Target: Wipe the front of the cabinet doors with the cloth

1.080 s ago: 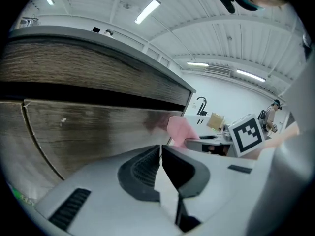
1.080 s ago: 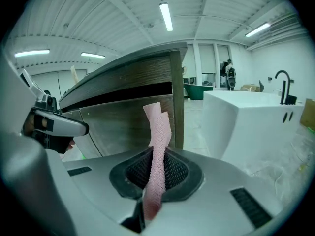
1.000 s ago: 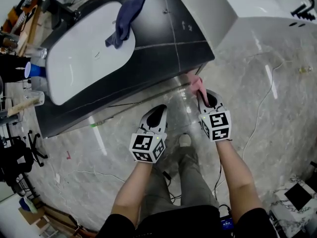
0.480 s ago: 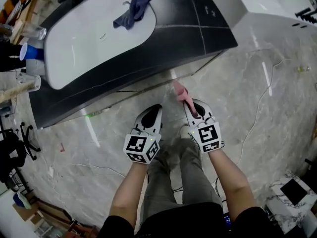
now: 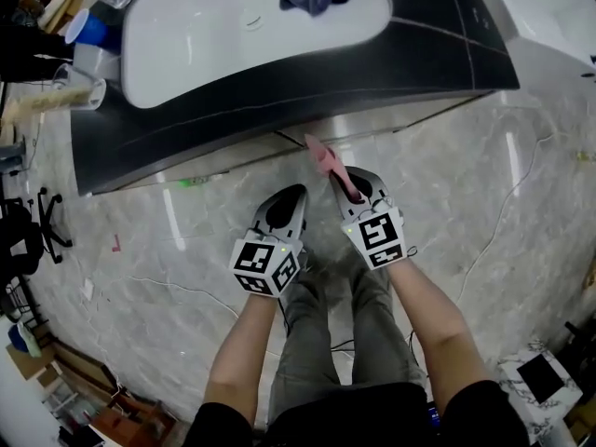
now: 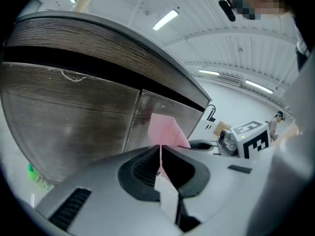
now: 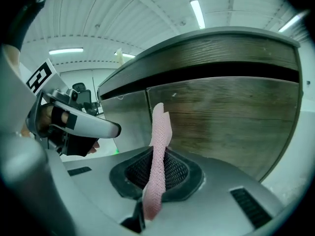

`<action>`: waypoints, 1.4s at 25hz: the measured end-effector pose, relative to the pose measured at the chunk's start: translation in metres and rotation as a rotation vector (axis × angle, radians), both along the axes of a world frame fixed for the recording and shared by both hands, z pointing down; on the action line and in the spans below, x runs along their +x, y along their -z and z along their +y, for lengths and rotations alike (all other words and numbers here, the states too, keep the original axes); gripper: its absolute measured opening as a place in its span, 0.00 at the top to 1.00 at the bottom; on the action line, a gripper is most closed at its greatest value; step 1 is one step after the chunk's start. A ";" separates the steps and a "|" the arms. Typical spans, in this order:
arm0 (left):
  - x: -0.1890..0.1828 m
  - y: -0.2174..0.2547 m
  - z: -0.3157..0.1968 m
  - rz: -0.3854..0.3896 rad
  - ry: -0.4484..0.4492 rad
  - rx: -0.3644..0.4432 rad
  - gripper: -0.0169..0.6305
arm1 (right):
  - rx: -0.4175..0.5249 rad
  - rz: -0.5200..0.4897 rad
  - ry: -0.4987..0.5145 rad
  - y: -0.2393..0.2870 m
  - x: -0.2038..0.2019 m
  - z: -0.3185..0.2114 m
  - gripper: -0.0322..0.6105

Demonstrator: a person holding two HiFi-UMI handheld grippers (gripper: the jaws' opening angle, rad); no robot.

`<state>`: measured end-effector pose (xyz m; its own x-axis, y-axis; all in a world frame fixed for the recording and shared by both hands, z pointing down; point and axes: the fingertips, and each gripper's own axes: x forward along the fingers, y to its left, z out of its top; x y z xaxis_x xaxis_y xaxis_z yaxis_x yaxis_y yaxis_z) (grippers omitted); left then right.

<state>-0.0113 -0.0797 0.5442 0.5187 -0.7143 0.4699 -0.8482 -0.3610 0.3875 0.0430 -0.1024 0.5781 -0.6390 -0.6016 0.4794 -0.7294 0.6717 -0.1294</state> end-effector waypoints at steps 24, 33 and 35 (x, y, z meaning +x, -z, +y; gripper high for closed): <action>0.029 -0.018 -0.030 -0.001 0.026 -0.014 0.95 | 0.005 0.060 -0.082 -0.026 0.041 -0.059 0.88; 0.087 -0.023 -0.046 -0.007 -0.062 -0.014 0.95 | 0.008 0.064 -0.181 -0.027 0.112 -0.068 0.88; 0.102 -0.024 -0.047 -0.006 -0.083 -0.016 0.95 | 0.006 0.070 -0.207 -0.029 0.132 -0.070 0.88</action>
